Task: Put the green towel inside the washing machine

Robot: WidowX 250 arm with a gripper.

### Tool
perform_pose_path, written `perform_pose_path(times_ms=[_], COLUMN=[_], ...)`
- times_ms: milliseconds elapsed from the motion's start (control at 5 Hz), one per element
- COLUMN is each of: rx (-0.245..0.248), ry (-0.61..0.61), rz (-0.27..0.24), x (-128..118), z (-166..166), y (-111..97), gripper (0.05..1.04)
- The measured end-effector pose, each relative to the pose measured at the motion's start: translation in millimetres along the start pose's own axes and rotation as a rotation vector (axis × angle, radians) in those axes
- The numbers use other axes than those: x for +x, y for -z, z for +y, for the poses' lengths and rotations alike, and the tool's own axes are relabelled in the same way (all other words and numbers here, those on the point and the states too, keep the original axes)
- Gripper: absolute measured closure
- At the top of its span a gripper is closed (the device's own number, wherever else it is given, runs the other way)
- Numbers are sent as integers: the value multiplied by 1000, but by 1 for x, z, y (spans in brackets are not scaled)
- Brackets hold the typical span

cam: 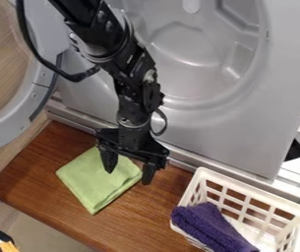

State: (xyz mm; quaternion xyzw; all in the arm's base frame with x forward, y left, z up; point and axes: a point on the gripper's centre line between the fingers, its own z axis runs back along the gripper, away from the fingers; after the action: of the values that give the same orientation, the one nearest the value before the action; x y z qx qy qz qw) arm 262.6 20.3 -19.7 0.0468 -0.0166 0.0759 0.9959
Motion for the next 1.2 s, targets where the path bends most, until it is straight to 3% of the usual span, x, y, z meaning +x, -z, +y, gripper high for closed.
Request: perform_pose_path(times_ms=[400,1000,1200], rx=[-13,49,60], ry=[26,-40,-47], rz=[24,-9,-12], x=[1,16,21], z=[3,28,38], y=[20,51,61], gripper=[84,84,137])
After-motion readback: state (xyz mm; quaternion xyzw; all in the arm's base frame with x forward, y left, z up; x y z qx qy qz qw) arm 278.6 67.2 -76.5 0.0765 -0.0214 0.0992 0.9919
